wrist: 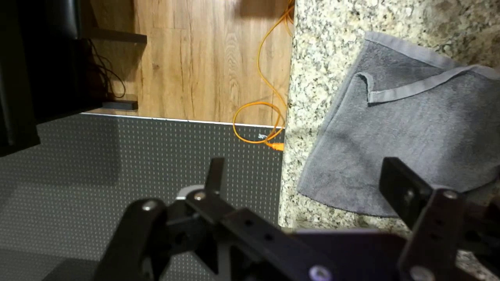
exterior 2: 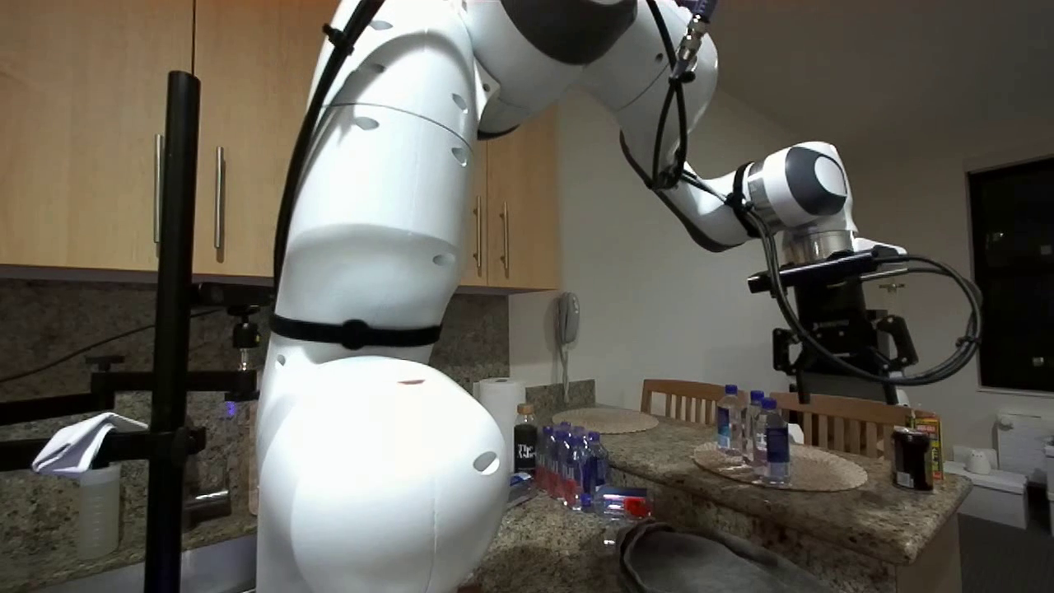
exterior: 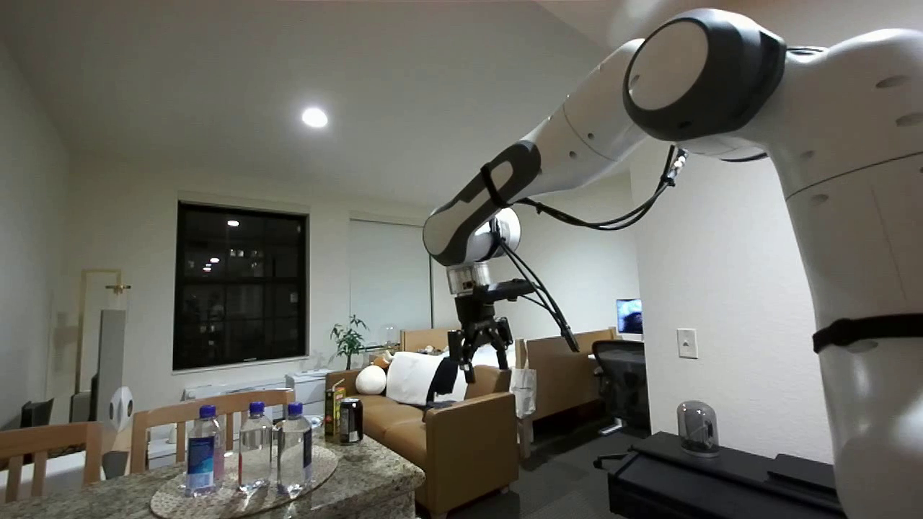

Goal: Move the towel to the left

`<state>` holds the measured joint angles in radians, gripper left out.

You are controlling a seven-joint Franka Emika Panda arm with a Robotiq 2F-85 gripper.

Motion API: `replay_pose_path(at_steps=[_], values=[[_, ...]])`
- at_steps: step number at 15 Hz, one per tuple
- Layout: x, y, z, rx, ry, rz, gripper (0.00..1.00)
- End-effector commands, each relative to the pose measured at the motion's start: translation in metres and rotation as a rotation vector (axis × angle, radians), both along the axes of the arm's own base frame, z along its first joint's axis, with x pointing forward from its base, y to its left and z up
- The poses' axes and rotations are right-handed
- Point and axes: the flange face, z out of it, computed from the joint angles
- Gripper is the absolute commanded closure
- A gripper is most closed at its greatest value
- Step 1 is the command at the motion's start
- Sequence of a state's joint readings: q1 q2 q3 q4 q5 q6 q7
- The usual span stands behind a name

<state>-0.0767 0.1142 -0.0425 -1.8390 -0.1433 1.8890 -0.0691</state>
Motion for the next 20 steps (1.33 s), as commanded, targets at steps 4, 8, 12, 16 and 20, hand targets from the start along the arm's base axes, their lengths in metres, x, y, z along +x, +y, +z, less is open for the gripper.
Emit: replay_pose_path(at_steps=[4,8,12,16,20], values=[[0.005,0.0,-0.009,-0.012,0.016,0.005,0.0],[-0.007,0.007,-0.011,-0.013,0.005,0.088,0.0],[-0.004,0.013,-0.033,0.0,0.024,0.143,0.0],[0.012,0.013,-0.057,0.024,-0.039,0.155,0.0],[0.041,0.012,-0.086,0.05,-0.099,0.216,0.0]])
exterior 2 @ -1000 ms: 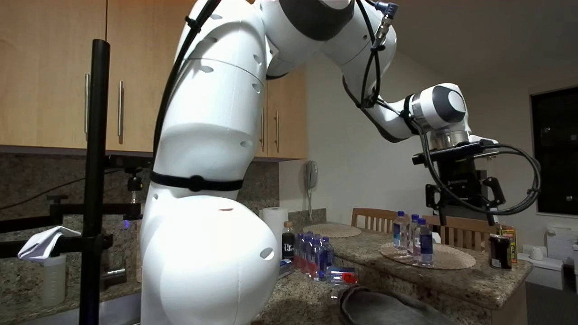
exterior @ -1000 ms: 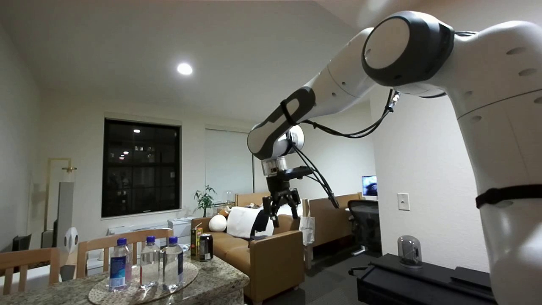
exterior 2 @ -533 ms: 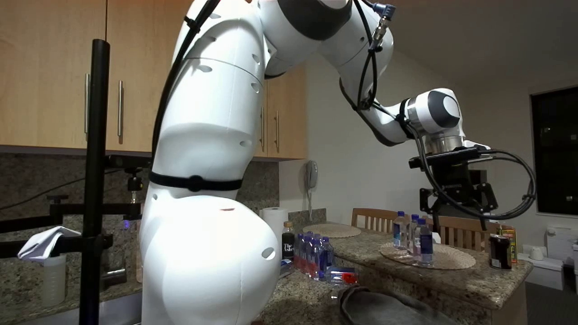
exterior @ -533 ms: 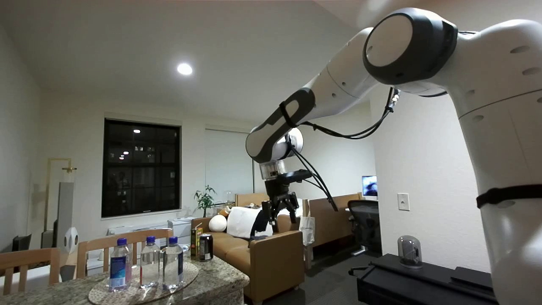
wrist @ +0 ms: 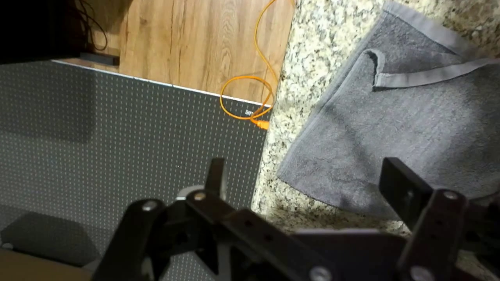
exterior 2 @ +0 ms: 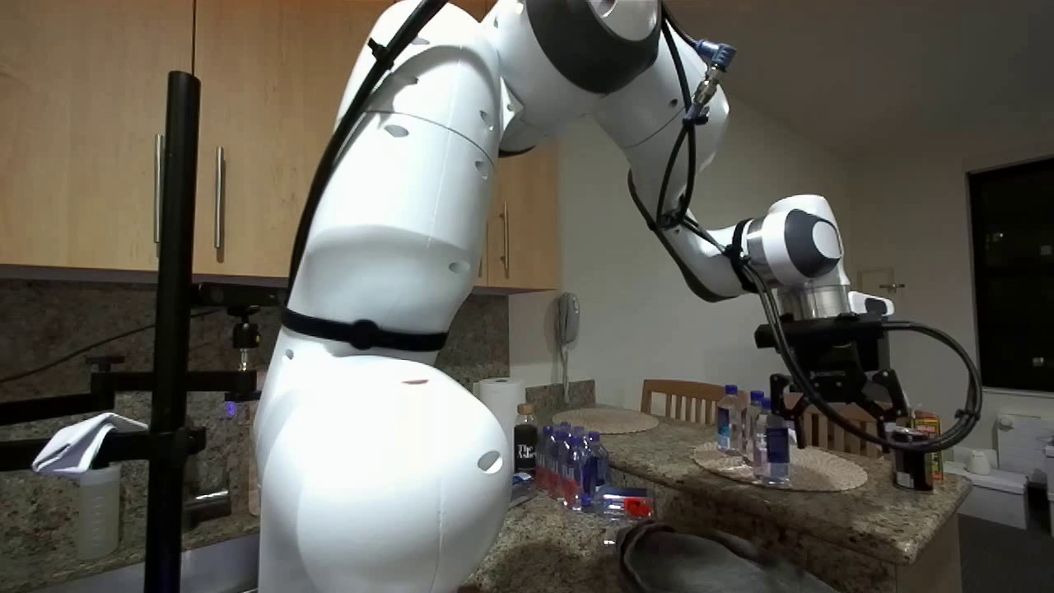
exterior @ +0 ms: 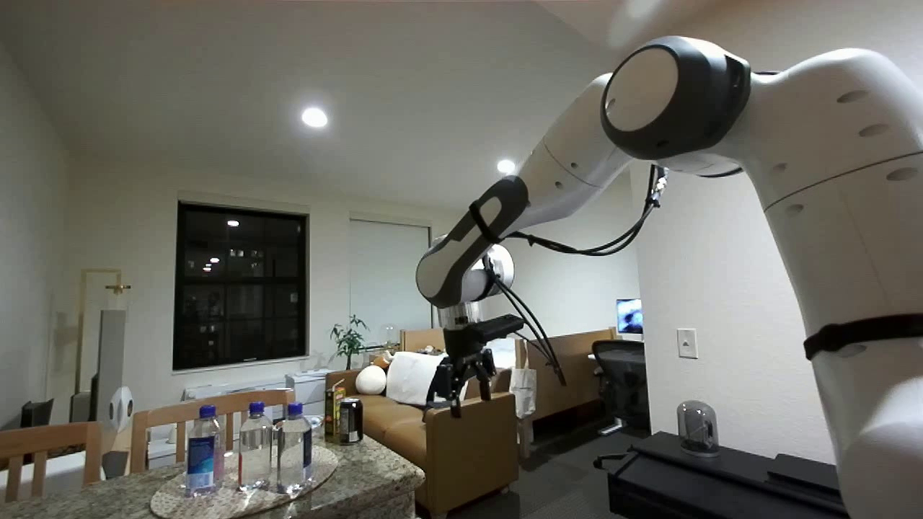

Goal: Move the towel to the left

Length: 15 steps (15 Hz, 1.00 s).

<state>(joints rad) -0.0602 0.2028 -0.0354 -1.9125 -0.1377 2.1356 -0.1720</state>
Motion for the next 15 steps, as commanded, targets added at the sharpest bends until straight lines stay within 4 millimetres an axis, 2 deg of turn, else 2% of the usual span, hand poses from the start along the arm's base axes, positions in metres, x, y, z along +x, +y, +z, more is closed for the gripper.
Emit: replay_pose_path(at_steps=[1,7,8,9,11,15], values=[[0.024,-0.005,-0.028,0.052,-0.022,0.081,0.0],[0.059,0.001,-0.101,0.077,0.138,0.186,0.0],[0.046,0.002,-0.085,0.064,0.091,0.146,0.0],[0.051,0.004,-0.097,0.068,0.114,0.15,0.0],[0.058,0.006,-0.109,0.071,0.129,0.153,0.0],[0.061,0.005,-0.106,0.07,0.127,0.152,0.0]])
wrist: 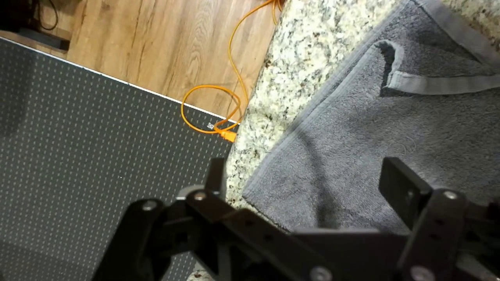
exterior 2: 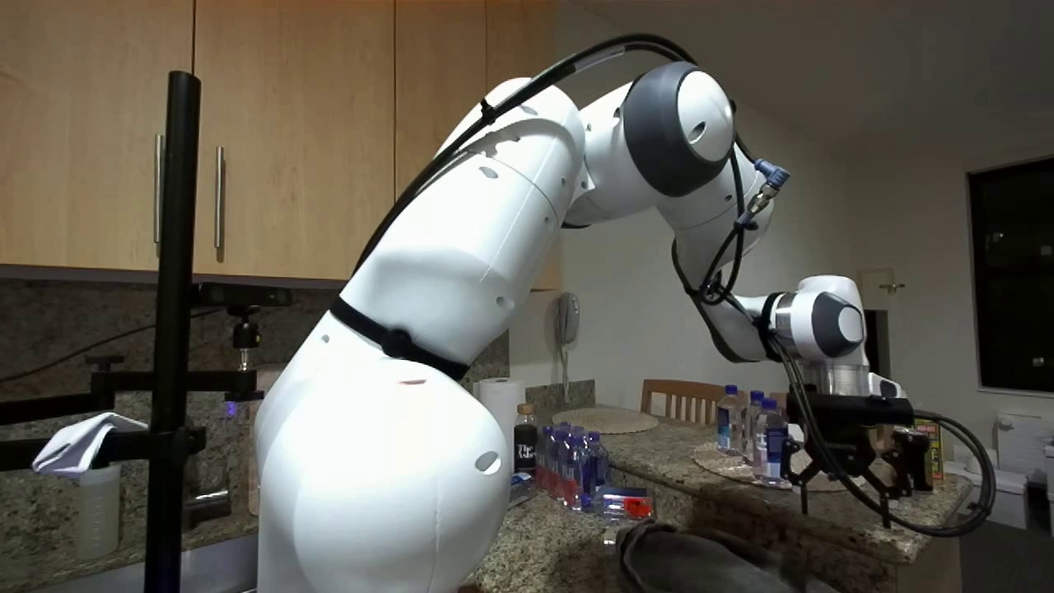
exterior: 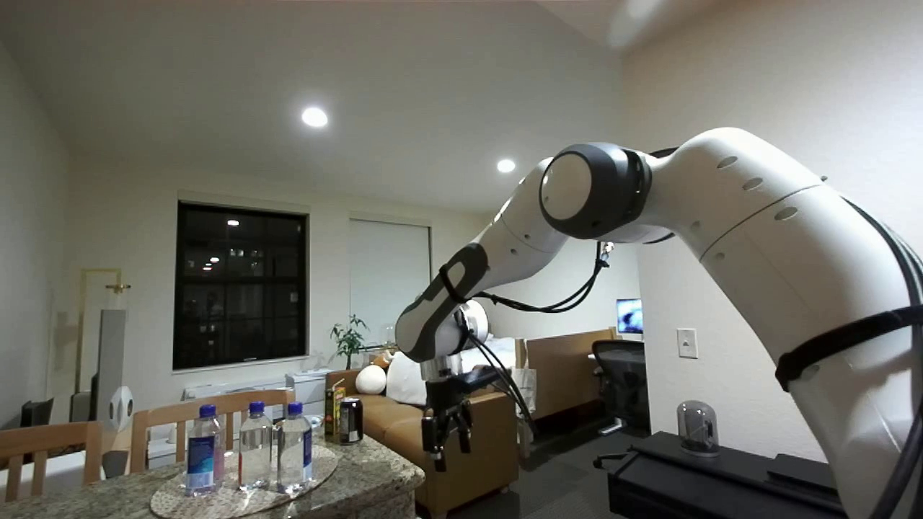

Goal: Move the towel to the left

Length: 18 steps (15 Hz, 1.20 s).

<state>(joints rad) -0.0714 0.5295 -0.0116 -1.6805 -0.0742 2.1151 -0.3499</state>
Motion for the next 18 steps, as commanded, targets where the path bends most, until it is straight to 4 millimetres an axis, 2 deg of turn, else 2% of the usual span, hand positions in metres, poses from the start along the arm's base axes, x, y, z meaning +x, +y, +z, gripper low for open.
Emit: replay_pose_path(at_steps=[1,3,6,8,10,13,16,18], values=[[0.0,0.0,0.001,0.0,0.001,0.0,0.0],[0.0,0.0,0.001,0.0,0.001,0.0,0.0],[0.006,0.002,0.016,0.014,-0.099,-0.016,0.0],[0.013,0.007,0.019,0.021,-0.16,-0.014,0.0],[0.021,0.007,0.008,0.047,-0.216,-0.036,0.0],[0.024,0.009,-0.015,0.102,-0.208,-0.064,0.0],[0.029,0.0,-0.039,0.126,-0.191,-0.094,0.0],[0.041,-0.012,-0.048,0.13,-0.215,-0.114,0.0]])
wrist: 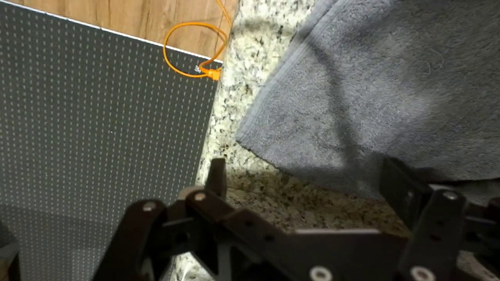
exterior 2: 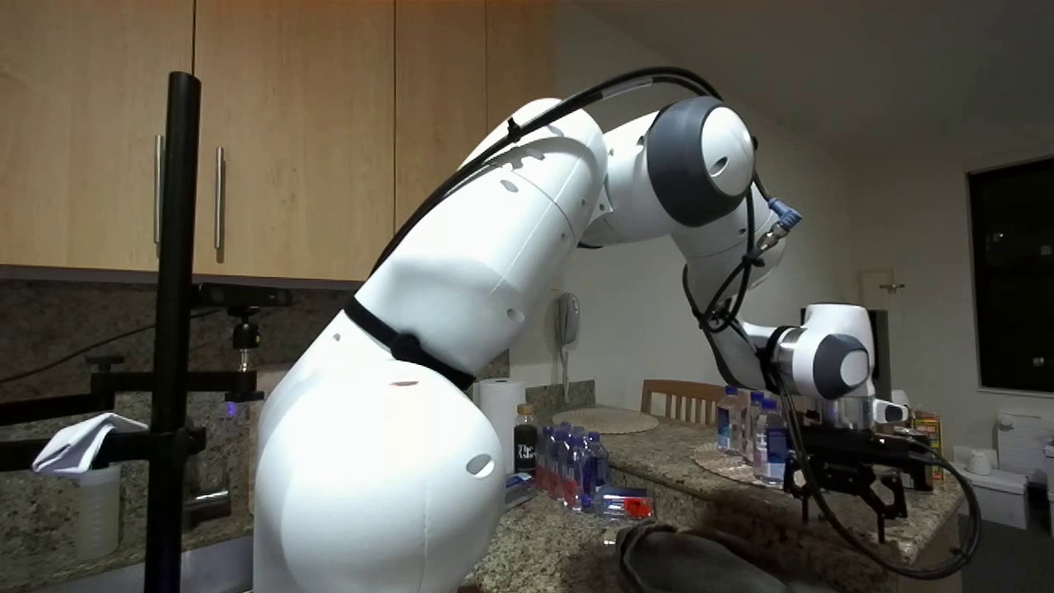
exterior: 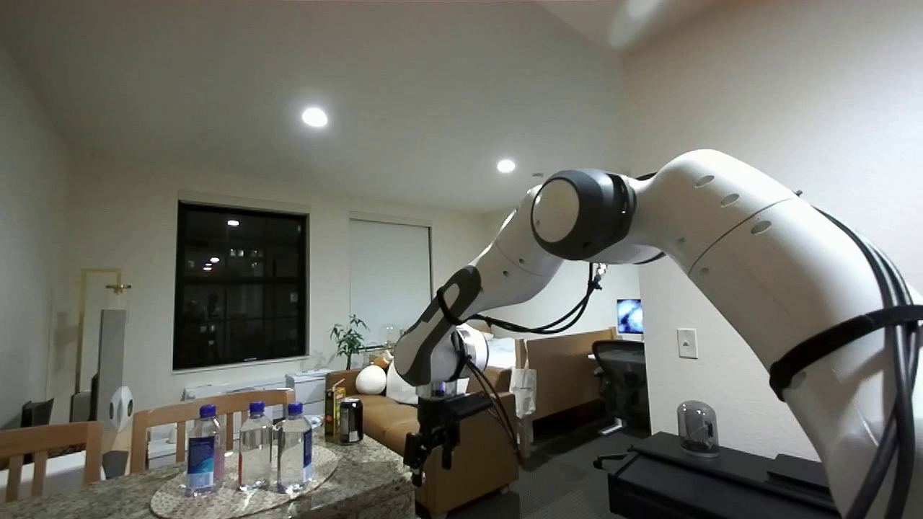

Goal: Move the towel to the left

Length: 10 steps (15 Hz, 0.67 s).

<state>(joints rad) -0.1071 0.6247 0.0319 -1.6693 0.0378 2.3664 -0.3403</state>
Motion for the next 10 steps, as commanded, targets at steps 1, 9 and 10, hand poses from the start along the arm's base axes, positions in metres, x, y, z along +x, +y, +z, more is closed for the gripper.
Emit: replay_pose_path(at_steps=[1,9,10], values=[[0.027,-0.029,-0.007,0.036,-0.056,-0.04,0.0],[0.072,-0.121,0.015,0.062,-0.073,-0.066,0.0],[0.073,-0.129,0.019,0.071,-0.055,-0.06,0.0]])
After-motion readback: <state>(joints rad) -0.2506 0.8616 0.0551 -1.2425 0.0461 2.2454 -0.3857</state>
